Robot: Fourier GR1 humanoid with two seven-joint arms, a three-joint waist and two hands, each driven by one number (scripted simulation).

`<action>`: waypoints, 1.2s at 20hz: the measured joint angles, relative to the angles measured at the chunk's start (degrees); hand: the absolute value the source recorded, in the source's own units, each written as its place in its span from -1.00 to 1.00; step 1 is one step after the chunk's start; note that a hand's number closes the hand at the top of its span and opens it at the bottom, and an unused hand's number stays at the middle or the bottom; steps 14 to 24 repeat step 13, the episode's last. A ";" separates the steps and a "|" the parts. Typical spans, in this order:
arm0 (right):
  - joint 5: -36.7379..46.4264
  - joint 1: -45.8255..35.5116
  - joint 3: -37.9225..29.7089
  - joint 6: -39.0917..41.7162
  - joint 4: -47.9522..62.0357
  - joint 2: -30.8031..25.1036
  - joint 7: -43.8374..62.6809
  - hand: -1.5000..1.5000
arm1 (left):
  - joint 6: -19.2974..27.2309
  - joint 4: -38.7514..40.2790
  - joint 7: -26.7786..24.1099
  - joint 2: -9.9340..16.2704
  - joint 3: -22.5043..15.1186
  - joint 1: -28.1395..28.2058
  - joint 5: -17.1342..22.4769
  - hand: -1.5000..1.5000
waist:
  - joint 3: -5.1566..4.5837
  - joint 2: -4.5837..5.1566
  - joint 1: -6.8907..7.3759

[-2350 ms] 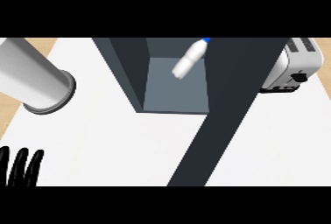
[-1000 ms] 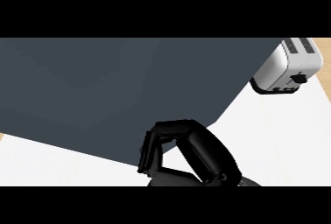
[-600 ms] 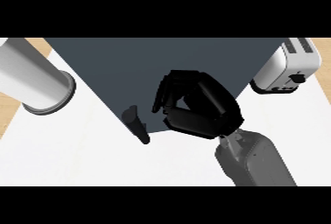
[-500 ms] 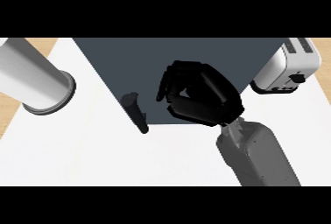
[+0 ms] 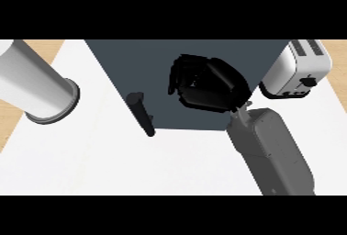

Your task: Pick up the bottled water, place it into the cabinet and close the cabinet

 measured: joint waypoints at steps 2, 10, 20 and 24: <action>-0.33 -0.78 -0.26 0.96 1.02 -0.05 0.28 1.00 | -0.17 -0.73 0.75 -0.35 0.12 0.23 0.32 -1.00 | 0.19 -0.09 -0.08; -2.20 -2.39 -1.02 4.27 3.83 0.70 -0.27 1.00 | -0.74 -0.40 2.88 -0.96 0.37 -1.28 1.07 -1.00 | 0.83 -0.39 -0.29; -3.09 -2.95 -0.74 4.61 4.21 0.76 0.00 1.00 | -0.81 -0.07 3.70 -1.04 0.14 -2.09 0.92 -1.00 | 1.01 -0.32 -0.44; -3.09 -2.95 -0.74 4.61 4.21 0.76 0.00 1.00 | -0.81 -0.07 3.70 -1.04 0.14 -2.09 0.92 -1.00 | 1.01 -0.32 -0.44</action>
